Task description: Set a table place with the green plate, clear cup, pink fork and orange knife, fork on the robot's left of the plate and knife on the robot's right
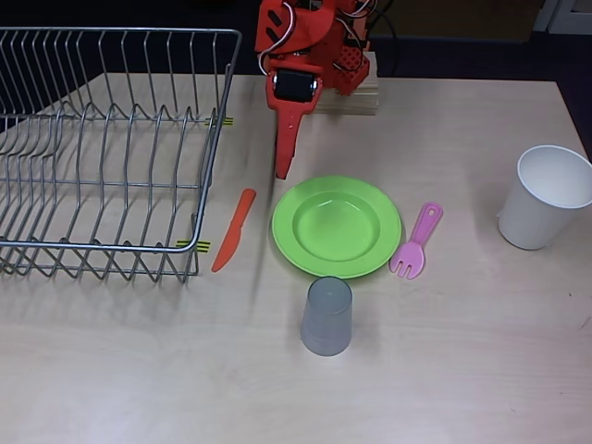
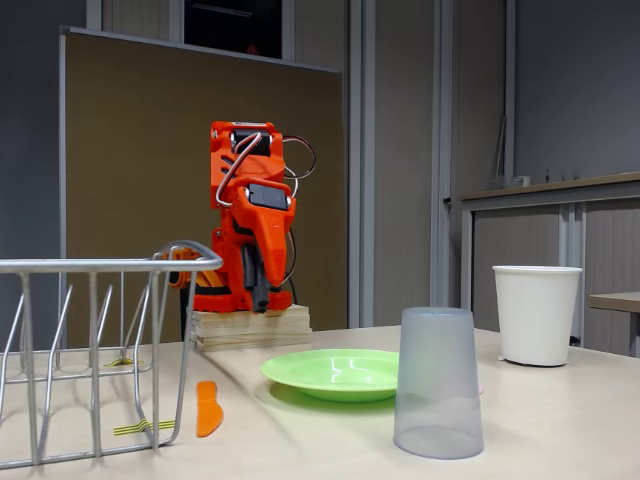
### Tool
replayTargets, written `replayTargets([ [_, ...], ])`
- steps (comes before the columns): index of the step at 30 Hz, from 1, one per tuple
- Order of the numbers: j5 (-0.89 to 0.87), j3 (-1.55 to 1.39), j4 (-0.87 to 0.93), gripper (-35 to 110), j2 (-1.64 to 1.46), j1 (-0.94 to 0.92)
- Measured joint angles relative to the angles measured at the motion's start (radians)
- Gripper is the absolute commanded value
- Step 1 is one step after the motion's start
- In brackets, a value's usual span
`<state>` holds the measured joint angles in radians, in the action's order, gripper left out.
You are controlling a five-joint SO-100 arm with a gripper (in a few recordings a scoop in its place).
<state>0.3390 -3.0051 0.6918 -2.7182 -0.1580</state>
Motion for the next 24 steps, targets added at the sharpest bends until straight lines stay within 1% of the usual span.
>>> replayTargets([
  [4, -0.038, 0.000, 0.031, 16, -0.057, 0.048],
  [6, -0.075, 0.000, 0.034, 0, -0.086, 0.081],
  [9, -0.169, 0.011, 0.038, 0, -0.112, 0.137],
  [14, -0.322, 0.095, 0.107, 0, -0.133, 0.221],
  [19, -0.419, 0.137, 0.209, 0, -0.175, 0.261],
  [24, -0.482, 0.067, 0.275, 0, -0.301, 0.305],
])
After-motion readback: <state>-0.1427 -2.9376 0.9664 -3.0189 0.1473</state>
